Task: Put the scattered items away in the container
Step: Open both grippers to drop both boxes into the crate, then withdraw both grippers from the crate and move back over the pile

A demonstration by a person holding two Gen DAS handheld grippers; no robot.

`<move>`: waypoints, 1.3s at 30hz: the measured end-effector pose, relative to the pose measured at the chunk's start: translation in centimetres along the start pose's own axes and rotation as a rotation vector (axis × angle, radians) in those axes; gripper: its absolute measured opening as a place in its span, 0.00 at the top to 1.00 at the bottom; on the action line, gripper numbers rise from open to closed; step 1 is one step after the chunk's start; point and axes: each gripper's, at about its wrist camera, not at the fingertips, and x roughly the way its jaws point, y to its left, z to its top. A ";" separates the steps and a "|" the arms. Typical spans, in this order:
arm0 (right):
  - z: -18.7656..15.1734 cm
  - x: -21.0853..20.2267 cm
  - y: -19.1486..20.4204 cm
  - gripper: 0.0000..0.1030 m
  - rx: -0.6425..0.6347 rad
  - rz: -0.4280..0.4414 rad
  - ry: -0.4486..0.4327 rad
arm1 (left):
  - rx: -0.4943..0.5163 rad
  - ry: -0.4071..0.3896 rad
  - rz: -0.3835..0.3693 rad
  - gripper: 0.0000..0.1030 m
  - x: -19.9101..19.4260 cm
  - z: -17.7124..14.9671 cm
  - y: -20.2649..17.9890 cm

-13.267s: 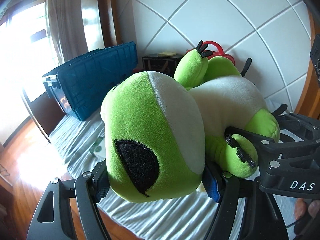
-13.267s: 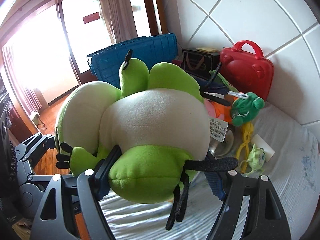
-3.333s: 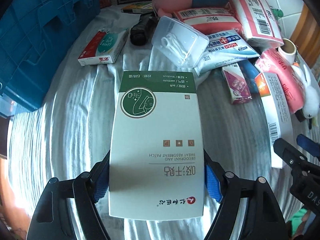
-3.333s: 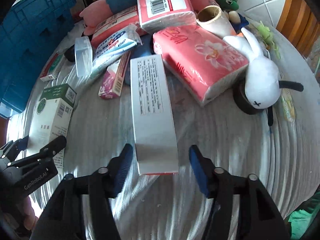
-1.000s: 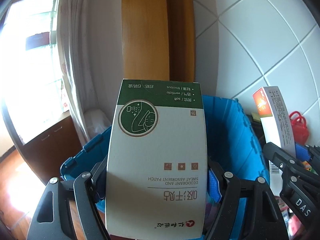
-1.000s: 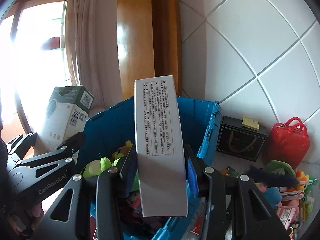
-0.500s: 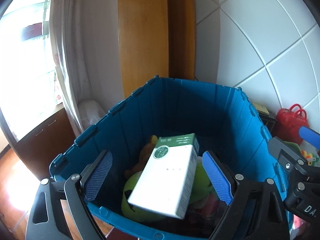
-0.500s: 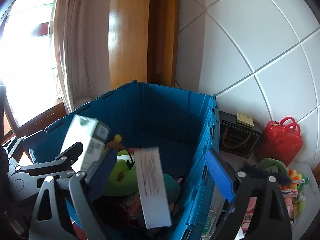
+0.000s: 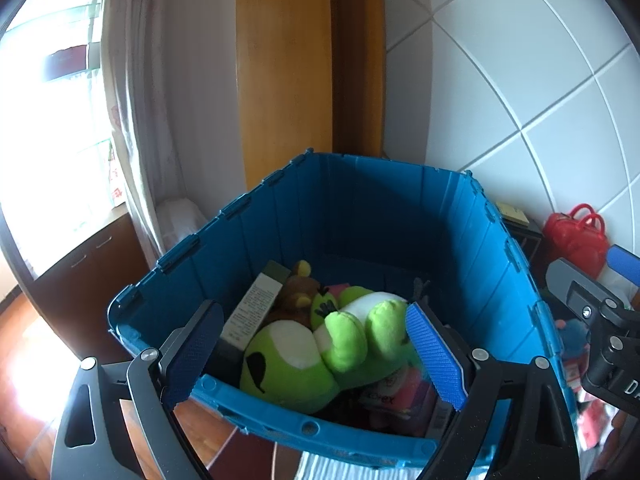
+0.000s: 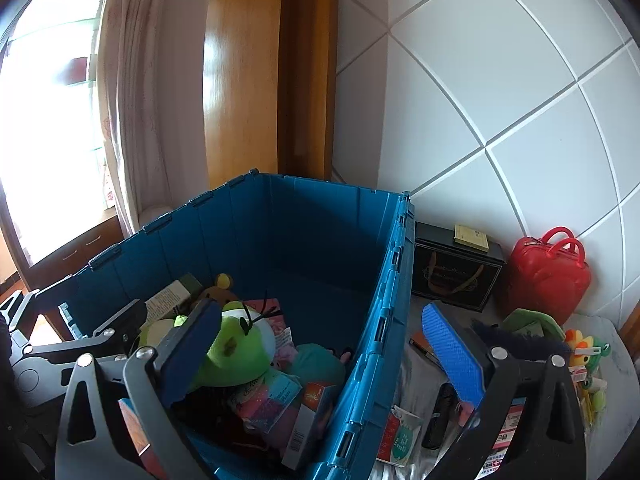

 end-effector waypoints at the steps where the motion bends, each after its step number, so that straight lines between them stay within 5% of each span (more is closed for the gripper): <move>1: -0.2 -0.2 -0.1 0.01 0.001 -0.001 0.001 | -0.001 0.002 -0.002 0.09 -0.2 -0.2 -0.1; 14: -3.6 -4.5 -5.5 0.00 0.039 0.000 0.003 | 0.041 0.001 -0.032 0.09 -4.7 -2.8 -6.7; 27: -10.3 -11.5 -19.6 0.00 0.104 -0.078 0.036 | 0.095 0.020 -0.101 0.09 -10.8 -8.1 -20.8; 39: -18.6 -13.6 -32.1 0.00 0.195 -0.170 0.159 | 0.225 0.128 -0.177 0.09 -10.9 -14.7 -33.3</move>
